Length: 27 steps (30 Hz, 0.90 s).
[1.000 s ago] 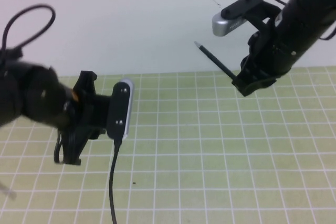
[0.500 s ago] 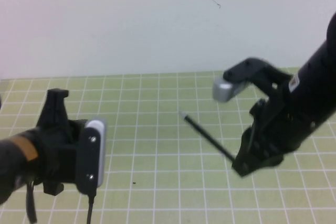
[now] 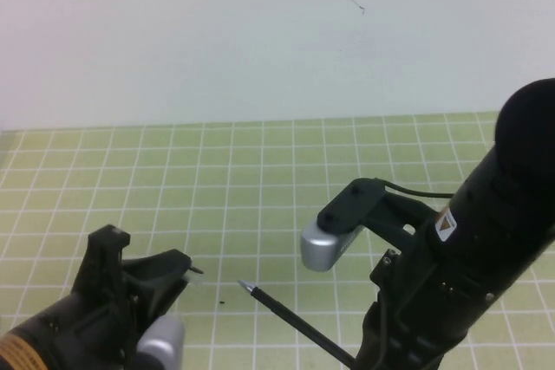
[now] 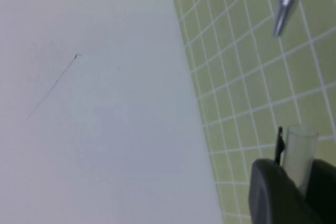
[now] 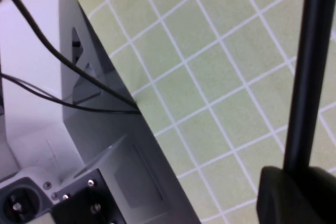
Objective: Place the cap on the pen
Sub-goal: Put the cap on the pen
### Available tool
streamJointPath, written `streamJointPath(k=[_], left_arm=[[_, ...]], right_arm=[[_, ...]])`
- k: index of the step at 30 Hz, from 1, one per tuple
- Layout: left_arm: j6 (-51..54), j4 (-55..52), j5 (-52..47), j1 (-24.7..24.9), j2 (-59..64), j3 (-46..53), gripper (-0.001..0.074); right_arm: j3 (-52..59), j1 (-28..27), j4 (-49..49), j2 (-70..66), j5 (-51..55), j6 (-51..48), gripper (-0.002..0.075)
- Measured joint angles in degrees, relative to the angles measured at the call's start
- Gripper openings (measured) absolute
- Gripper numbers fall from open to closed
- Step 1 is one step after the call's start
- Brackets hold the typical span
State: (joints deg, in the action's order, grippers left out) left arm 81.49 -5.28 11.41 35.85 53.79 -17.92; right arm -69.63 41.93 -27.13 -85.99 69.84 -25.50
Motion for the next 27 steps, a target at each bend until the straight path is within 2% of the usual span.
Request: streamJointPath(k=[9,27], left_arm=[[-3.42,1.58,4.55,3.59,0.11,0.00,0.0001],[-3.42,-0.25,4.39,3.77,0.21,0.57,0.0001]], right_arm=[[0.00,0.60,-0.22,3.47,0.00,0.39,0.0077],[0.80,0.79,-0.46,3.36,0.00,-0.36,0.0077]])
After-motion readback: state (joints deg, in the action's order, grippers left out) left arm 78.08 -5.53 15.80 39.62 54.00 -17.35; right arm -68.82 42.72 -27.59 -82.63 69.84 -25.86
